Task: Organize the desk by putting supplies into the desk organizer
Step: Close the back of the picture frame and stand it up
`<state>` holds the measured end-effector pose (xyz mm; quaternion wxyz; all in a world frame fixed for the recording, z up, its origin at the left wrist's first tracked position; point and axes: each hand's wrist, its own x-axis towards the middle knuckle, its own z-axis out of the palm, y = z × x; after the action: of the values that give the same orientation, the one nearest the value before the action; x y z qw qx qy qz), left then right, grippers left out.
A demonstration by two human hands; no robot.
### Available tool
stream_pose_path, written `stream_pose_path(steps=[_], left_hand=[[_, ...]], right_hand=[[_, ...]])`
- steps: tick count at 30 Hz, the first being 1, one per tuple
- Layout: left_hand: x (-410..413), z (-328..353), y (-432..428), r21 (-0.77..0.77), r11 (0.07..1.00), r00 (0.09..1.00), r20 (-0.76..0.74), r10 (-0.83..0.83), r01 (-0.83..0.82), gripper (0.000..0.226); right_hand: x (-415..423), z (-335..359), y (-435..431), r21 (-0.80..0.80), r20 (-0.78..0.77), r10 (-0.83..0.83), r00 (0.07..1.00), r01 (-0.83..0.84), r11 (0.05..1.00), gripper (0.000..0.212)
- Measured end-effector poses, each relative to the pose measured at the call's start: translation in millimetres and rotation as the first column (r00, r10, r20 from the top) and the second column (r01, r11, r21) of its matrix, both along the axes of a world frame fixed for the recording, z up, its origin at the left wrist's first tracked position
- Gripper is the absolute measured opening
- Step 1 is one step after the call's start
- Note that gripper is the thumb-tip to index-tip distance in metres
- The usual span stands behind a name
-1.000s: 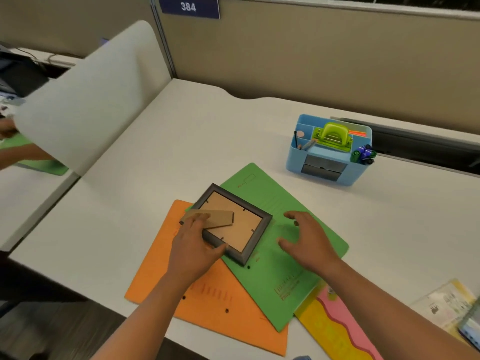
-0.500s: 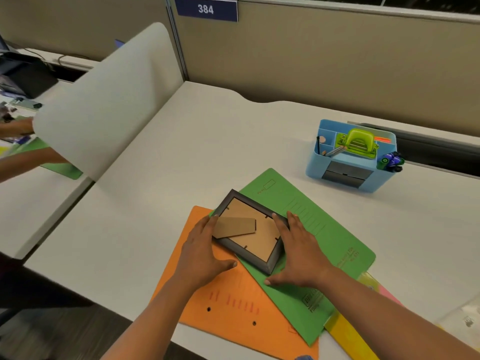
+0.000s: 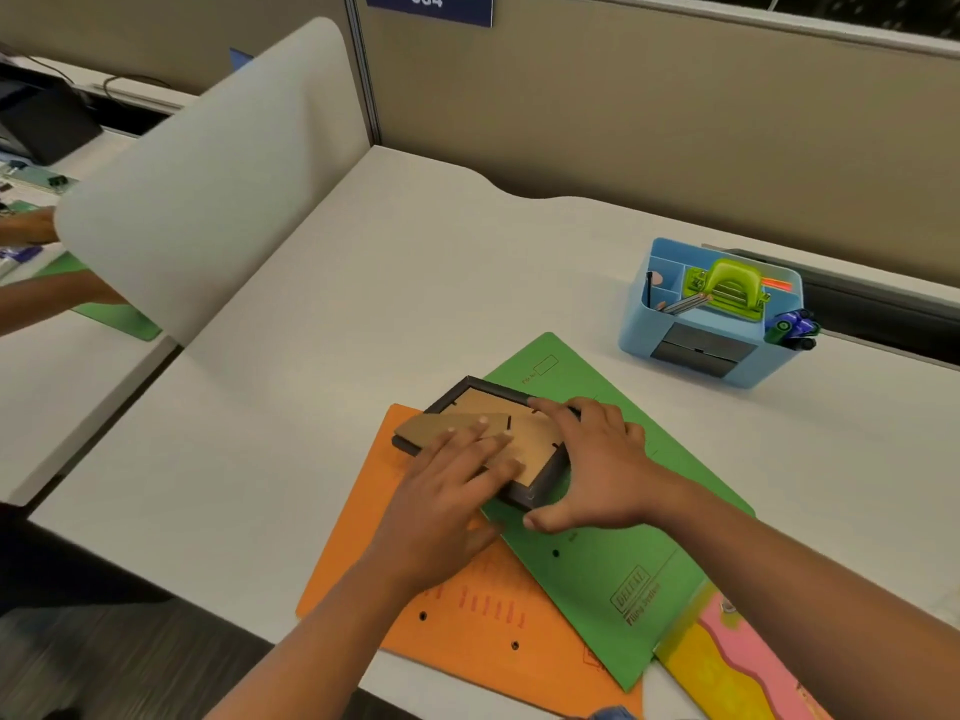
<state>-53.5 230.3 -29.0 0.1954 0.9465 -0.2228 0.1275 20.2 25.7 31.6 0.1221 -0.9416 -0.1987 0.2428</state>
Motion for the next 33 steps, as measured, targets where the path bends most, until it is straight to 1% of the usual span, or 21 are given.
stream_pose_path(steps=[2, 3, 5, 6, 7, 9, 11, 12, 14, 15, 16, 18, 19, 20, 22, 24, 26, 28, 29, 31, 33], left_hand=[[8.9, 2.2, -9.3, -0.046, 0.999, 0.996, 0.083, -0.018, 0.022, 0.046], [13.7, 3.7, -13.3, -0.100, 0.995, 0.994, 0.107, -0.005, 0.016, 0.040], [21.2, 5.9, -18.3, -0.253, 0.967, 0.994, 0.097, 0.043, -0.017, 0.033], [24.1, 7.3, -19.1, -0.329, 0.943, 0.995, 0.069, 0.077, -0.050, 0.032], [26.2, 9.3, -19.0, -0.399, 0.913, 0.993, 0.032, 0.112, -0.090, 0.034], [28.9, 17.5, -18.4, -0.549, 0.824, 0.989, -0.044, 0.141, -0.142, 0.035], [30.7, 31.3, -19.4, -0.688, 0.710, 0.989, -0.117, 0.091, -0.147, 0.032], [31.6, 39.3, -20.0, -0.732, 0.664, 0.986, -0.157, 0.057, -0.155, 0.028], [34.9, 52.1, -17.8, -0.787, 0.586, 0.969, -0.247, -0.017, -0.191, 0.016], [36.3, 56.7, -14.2, -0.813, 0.546, 0.959, -0.278, -0.059, -0.202, 0.023], [37.4, 59.6, -8.8, -0.831, 0.515, 0.953, -0.292, -0.083, -0.210, 0.040], [40.2, 58.1, 4.8, -0.813, 0.511, 0.939, -0.342, -0.029, -0.280, 0.073], [41.6, 56.5, 10.7, -0.778, 0.510, 0.913, -0.406, 0.038, -0.367, 0.080], [43.3, 55.7, 14.5, -0.729, 0.495, 0.864, -0.493, 0.099, -0.473, 0.080], [47.3, 52.9, 16.7, -0.622, 0.476, 0.750, -0.648, 0.134, -0.622, 0.077], [51.2, 55.4, 15.2, -0.553, 0.498, 0.690, -0.711, 0.136, -0.668, 0.076], [56.9, 64.8, 12.2, -0.514, 0.543, 0.673, -0.727, 0.135, -0.664, 0.078], [62.8, 75.1, 8.8, -0.489, 0.570, 0.663, -0.736, 0.136, -0.660, 0.071], [65.9, 79.7, 7.1, -0.475, 0.575, 0.665, -0.727, 0.171, -0.667, 0.067], [72.6, 83.5, 7.3, -0.467, 0.590, 0.712, -0.641, 0.287, -0.659, 0.073], [78.4, 88.2, 8.1, -0.511, 0.576, 0.744, -0.602, 0.289, -0.638, 0.079]], right_hand=[[3.8, 16.3, 1.1, 0.000, 0.008, 0.051, 0.999, -0.051, 0.999, 0.123], [5.7, 23.2, 0.4, 0.007, -0.002, 0.068, 0.998, -0.068, 0.998, 0.123], [10.4, 34.6, -4.3, 0.087, -0.039, 0.048, 0.998, -0.044, 0.995, 0.118], [13.5, 38.5, -7.9, 0.140, -0.035, 0.033, 0.999, -0.028, 0.990, 0.110], [16.5, 41.6, -11.8, 0.180, 0.010, 0.033, 0.999, -0.034, 0.983, 0.097], [22.5, 45.1, -18.2, 0.229, 0.196, 0.056, 0.979, -0.101, 0.968, 0.063], [28.4, 49.4, -20.3, 0.301, 0.340, 0.044, 0.939, -0.153, 0.941, 0.037], [31.4, 53.0, -19.0, 0.321, 0.380, 0.042, 0.924, -0.174, 0.931, 0.030], [36.5, 62.2, -14.7, 0.323, 0.418, 0.078, 0.905, -0.228, 0.918, 0.024], [39.2, 67.4, -12.8, 0.323, 0.424, 0.101, 0.900, -0.255, 0.911, 0.023], [42.5, 72.0, -11.9, 0.329, 0.421, 0.111, 0.900, -0.266, 0.906, 0.023], [49.3, 82.8, -12.4, 0.363, 0.378, 0.070, 0.923, -0.217, 0.906, 0.025], [53.6, 87.8, -13.5, 0.381, 0.352, 0.039, 0.935, -0.181, 0.907, 0.026], [58.3, 93.2, -13.9, 0.395, 0.337, 0.017, 0.941, -0.158, 0.905, 0.027], [68.1, 102.8, -13.4, 0.400, 0.320, -0.001, 0.947, -0.134, 0.907, 0.027], [77.3, 110.1, -10.3, 0.381, 0.304, 0.007, 0.953, -0.129, 0.915, 0.028], [86.2, 114.5, -6.1, 0.375, 0.287, 0.029, 0.957, -0.140, 0.916, 0.028], [94.5, 118.0, -1.0, 0.378, 0.271, 0.051, 0.961, -0.155, 0.913, 0.027], [99.2, 119.7, 1.3, 0.377, 0.270, 0.063, 0.961, -0.165, 0.911, 0.026], [108.6, 122.8, 5.3, 0.370, 0.280, 0.079, 0.957, -0.183, 0.911, 0.026], [117.1, 124.6, 8.5, 0.349, 0.301, 0.102, 0.948, -0.209, 0.913, 0.025]])
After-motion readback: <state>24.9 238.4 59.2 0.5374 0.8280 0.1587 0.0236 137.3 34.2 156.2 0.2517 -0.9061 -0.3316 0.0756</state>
